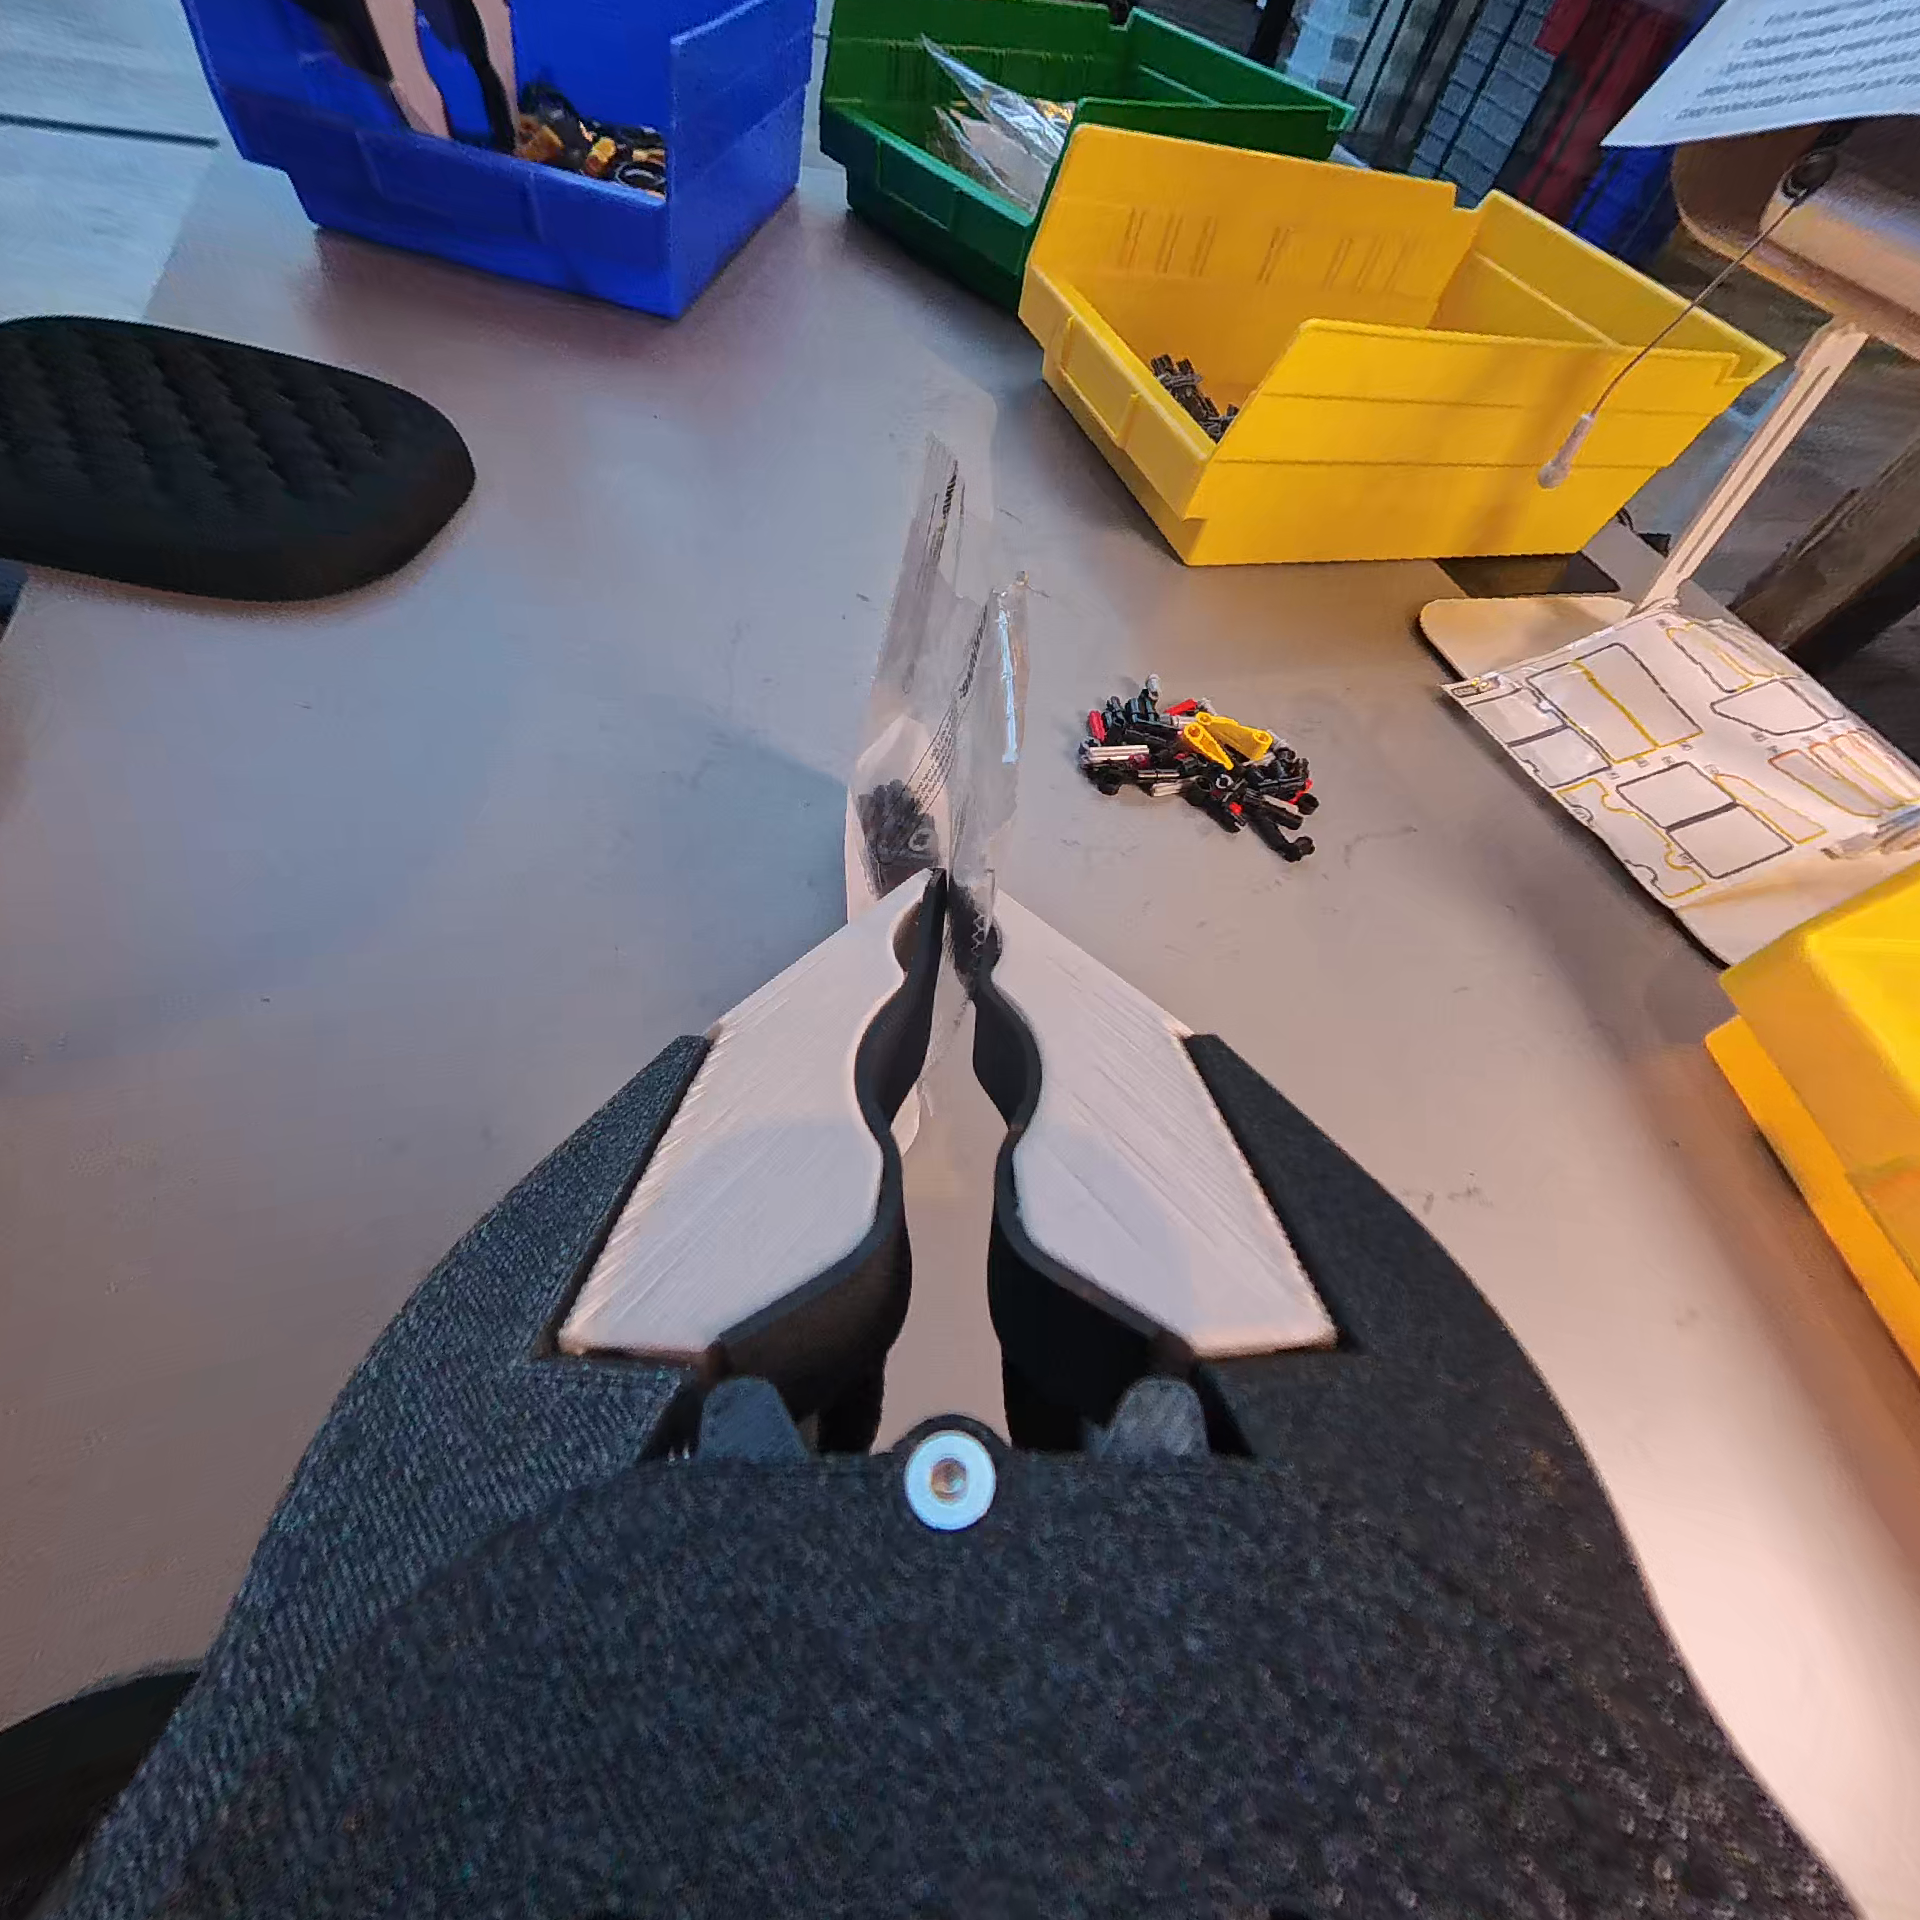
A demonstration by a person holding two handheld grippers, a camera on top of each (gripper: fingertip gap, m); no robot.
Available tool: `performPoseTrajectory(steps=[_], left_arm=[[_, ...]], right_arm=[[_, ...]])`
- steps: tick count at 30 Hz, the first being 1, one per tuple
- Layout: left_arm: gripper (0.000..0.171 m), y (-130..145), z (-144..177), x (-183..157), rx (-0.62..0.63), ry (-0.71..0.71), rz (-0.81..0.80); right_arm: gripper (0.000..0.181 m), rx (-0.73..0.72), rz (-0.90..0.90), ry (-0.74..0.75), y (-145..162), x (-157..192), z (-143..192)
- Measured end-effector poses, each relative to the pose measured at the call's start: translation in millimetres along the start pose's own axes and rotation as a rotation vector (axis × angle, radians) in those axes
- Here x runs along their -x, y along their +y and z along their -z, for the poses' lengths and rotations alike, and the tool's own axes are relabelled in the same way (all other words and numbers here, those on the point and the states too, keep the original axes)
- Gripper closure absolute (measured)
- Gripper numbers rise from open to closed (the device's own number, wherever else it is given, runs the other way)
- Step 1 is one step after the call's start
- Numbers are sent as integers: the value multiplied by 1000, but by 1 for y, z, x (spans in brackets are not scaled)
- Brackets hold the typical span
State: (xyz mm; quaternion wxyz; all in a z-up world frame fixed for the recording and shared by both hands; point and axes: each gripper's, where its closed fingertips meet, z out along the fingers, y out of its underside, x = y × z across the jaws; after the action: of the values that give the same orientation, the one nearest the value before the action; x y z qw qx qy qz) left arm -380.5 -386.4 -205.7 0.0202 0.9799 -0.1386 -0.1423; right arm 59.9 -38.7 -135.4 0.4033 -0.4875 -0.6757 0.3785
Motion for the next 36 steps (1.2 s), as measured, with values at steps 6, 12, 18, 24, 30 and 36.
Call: performPoseTrajectory(steps=[6,12,18,24,30,36], left_arm=[[171,-12,4,-3,-77,4,-34],[142,-30,19,4,-182,19,15],[132,-39,9,0,-142,47,-75],[132,-33,32,10,-165,-11,-64],[132,-137,156,-30,-698,-12,-88],[132,-287,145,-145,-838,184,-380]], right_arm=[[181,-4,0,5,0,1,0],[181,-5,-8,8,0,1,0],[181,-6,-12,9,0,2,0],[181,-8,-12,10,0,2,2],[181,-35,16,-51,-3,12,-2],[181,-78,68,-214,-13,50,-10]])
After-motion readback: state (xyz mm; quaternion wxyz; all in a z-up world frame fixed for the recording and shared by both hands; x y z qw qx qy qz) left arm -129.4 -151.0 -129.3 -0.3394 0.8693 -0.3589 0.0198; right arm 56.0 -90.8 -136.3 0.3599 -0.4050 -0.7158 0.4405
